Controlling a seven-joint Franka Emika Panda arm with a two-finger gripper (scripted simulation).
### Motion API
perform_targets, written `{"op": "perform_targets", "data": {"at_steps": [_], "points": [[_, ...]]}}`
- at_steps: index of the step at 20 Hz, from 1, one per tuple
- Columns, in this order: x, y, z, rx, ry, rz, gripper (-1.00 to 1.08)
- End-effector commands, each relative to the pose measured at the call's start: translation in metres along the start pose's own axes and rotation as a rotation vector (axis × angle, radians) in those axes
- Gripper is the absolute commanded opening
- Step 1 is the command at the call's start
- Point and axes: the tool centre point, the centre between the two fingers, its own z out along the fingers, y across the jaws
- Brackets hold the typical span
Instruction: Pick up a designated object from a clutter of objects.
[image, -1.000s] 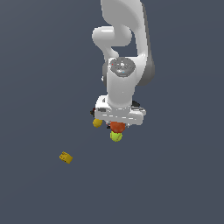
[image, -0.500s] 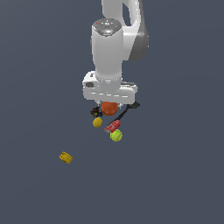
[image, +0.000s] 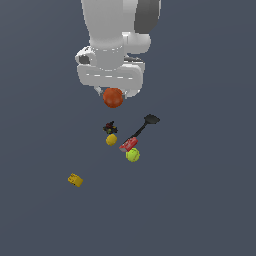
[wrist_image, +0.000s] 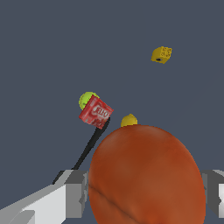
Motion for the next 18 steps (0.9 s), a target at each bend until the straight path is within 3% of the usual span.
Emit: {"op": "perform_targets", "data": {"at_steps": [1, 10, 18], "points": [[-0.010, 0.012, -0.021, 0.000, 0.001, 0.000, -1.00], [-0.035, 0.045, -0.075, -0.001, 0.001, 0.000, -1.00], [-0.042, 0.055, -0.093, -0.002, 0.002, 0.000, -1.00]]}}
